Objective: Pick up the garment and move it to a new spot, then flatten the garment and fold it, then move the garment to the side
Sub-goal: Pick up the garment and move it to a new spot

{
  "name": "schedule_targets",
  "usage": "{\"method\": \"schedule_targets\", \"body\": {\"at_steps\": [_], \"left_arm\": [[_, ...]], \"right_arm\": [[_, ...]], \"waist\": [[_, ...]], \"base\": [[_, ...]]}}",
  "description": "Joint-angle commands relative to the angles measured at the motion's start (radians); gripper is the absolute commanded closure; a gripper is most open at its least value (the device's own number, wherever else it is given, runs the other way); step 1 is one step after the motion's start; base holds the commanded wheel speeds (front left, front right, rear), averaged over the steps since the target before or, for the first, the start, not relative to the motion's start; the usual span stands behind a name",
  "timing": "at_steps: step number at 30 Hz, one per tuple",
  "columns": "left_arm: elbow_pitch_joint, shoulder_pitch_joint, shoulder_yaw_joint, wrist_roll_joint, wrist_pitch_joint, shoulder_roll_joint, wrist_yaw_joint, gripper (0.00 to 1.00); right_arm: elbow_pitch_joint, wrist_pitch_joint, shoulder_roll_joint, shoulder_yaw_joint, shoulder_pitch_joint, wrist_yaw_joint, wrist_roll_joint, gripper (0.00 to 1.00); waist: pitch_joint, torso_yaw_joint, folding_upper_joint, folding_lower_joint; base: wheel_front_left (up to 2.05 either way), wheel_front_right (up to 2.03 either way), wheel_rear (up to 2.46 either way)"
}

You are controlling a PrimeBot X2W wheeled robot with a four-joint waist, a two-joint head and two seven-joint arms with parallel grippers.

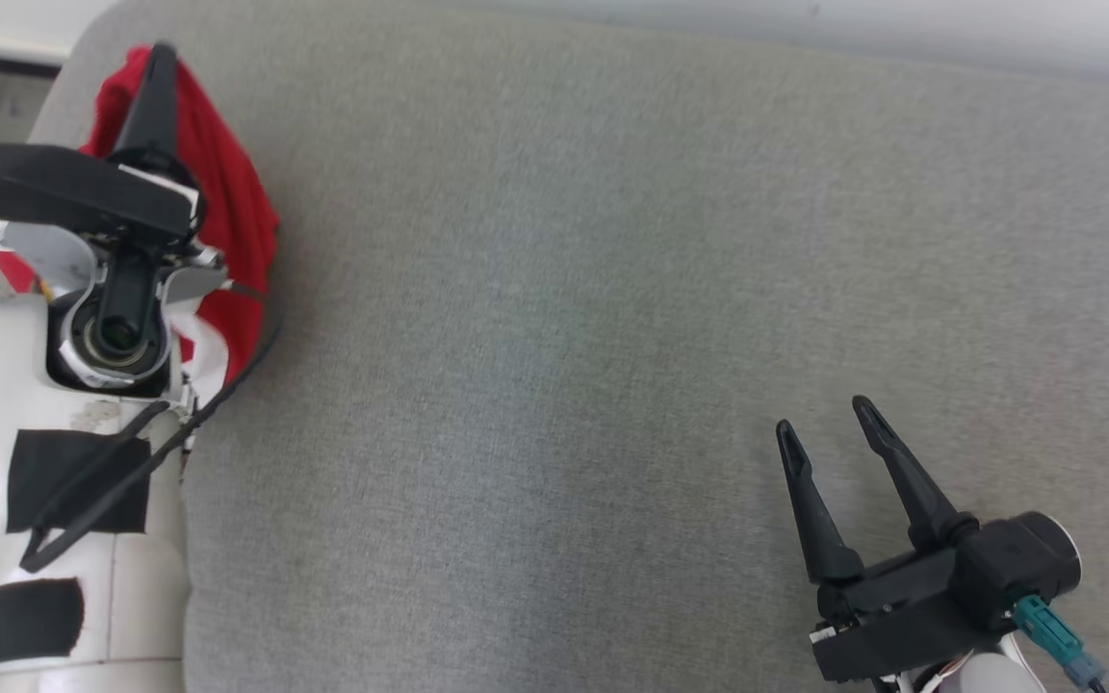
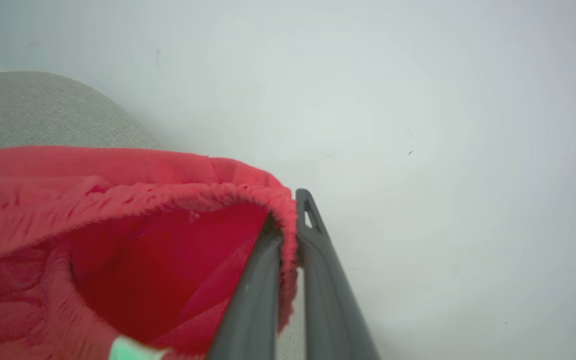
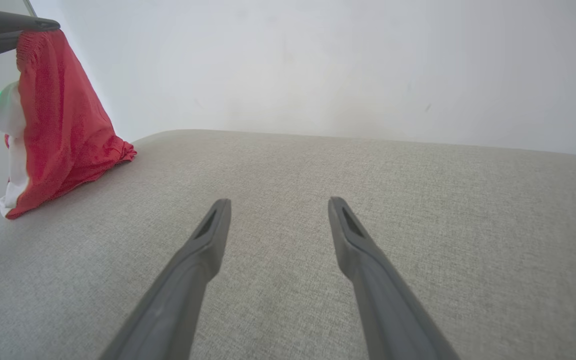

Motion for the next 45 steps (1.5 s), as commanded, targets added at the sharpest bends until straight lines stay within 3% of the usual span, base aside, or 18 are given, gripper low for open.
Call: {"method": "schedule_targets", "body": {"at_steps": [1,8,13,22,27,33,37,40,45], "left_arm": [[-0.047,0.023,-0.008,-0.029,-0.001,-0.014,-0.002,1.00],[-0.174,0.047,-0.051,-0.058,0.035,-0.040,0.020,1.00],[-0.277,0.063,-0.093,-0.086,0.089,-0.050,0.080,1.00],[-0.442,0.081,-0.192,-0.150,0.142,-0.057,0.216,1.00],[-0.469,0.040,-0.266,-0.232,0.107,-0.058,0.327,1.00],[-0.445,0.000,-0.363,-0.264,0.063,-0.057,0.411,1.00],[-0.382,0.050,-0.395,-0.297,0.037,-0.057,0.435,1.00],[-0.338,0.085,-0.410,-0.294,0.014,-0.057,0.428,1.00],[-0.176,0.167,-0.438,-0.326,-0.110,-0.057,0.351,1.00]], "right_arm": [[0.005,0.000,0.010,-0.006,0.018,-0.003,0.010,0.00],[0.009,0.000,0.049,-0.018,0.040,-0.003,0.026,0.00],[0.010,0.000,0.080,-0.022,0.060,-0.003,0.039,0.00],[0.008,0.000,0.116,-0.031,0.087,-0.003,0.053,0.00],[0.008,0.000,0.125,-0.028,0.089,-0.003,0.061,0.00],[0.008,0.000,0.130,-0.023,0.093,-0.003,0.072,0.00],[0.004,0.000,0.131,-0.010,0.081,-0.003,0.090,0.00],[0.001,0.000,0.130,-0.007,0.074,-0.003,0.102,0.00],[-0.005,0.000,0.131,0.021,0.048,-0.003,0.108,0.00]], "waist": [[-0.049,-0.027,0.0000,0.0001],[-0.111,-0.096,0.0000,0.0001],[-0.157,-0.181,0.0000,0.0001],[-0.214,-0.354,0.0000,0.0001],[-0.223,-0.427,0.0000,0.0001],[-0.220,-0.492,0.0000,0.0001],[-0.202,-0.526,0.0000,0.0001],[-0.189,-0.540,0.0000,0.0001],[-0.123,-0.567,0.0000,0.0001]], "base": [[0.00,0.00,0.00],[0.00,0.00,0.00],[0.00,0.00,0.00],[0.00,0.00,0.00],[0.00,0.00,0.00],[0.00,0.00,0.00],[0.00,0.00,0.00],[0.00,0.00,0.00],[0.00,0.00,0.00]]}}
